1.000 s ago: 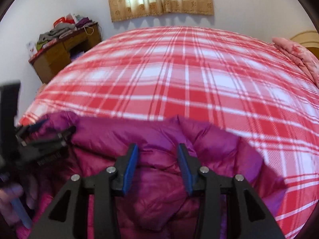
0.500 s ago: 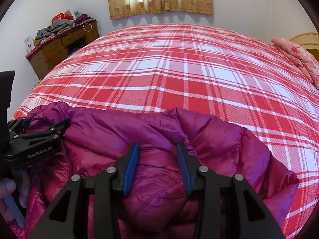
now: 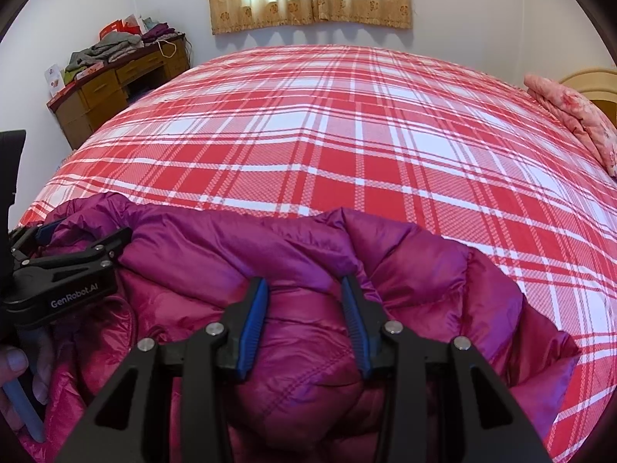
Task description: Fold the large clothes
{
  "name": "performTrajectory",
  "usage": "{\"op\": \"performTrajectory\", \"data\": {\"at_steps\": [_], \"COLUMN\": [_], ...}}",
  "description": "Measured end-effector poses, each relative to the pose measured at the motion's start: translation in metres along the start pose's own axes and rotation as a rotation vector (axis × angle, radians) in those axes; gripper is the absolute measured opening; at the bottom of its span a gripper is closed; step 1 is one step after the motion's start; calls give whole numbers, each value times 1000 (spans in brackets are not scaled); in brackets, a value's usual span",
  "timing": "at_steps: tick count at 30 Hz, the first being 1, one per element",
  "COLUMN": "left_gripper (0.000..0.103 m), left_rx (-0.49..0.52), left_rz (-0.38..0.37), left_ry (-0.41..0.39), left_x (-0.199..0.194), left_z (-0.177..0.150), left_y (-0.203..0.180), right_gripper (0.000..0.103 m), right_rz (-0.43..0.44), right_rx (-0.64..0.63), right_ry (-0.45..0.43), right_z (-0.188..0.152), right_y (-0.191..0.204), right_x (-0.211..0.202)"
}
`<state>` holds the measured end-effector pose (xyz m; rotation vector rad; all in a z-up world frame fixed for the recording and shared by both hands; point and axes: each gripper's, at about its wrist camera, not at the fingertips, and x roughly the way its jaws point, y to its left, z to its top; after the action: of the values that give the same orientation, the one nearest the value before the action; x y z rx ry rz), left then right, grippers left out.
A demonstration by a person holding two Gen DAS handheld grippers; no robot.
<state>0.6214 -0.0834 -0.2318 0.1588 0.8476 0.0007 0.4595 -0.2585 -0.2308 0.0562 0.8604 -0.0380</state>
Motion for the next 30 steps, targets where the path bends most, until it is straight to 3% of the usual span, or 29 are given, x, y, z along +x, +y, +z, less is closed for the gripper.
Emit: {"op": "performTrajectory", "data": {"at_steps": [30], "left_gripper": [89], "left_rx": [43], "left_rz": [58], "left_ry": [-3], "left_x": [0], "left_z": [0], "left_y": [-9], "right_gripper": [43], "right_rz": [-23], "right_rx": [-17], "right_ry": [8], "right_z": [2], "right_y": [2], "right_x": [4]}}
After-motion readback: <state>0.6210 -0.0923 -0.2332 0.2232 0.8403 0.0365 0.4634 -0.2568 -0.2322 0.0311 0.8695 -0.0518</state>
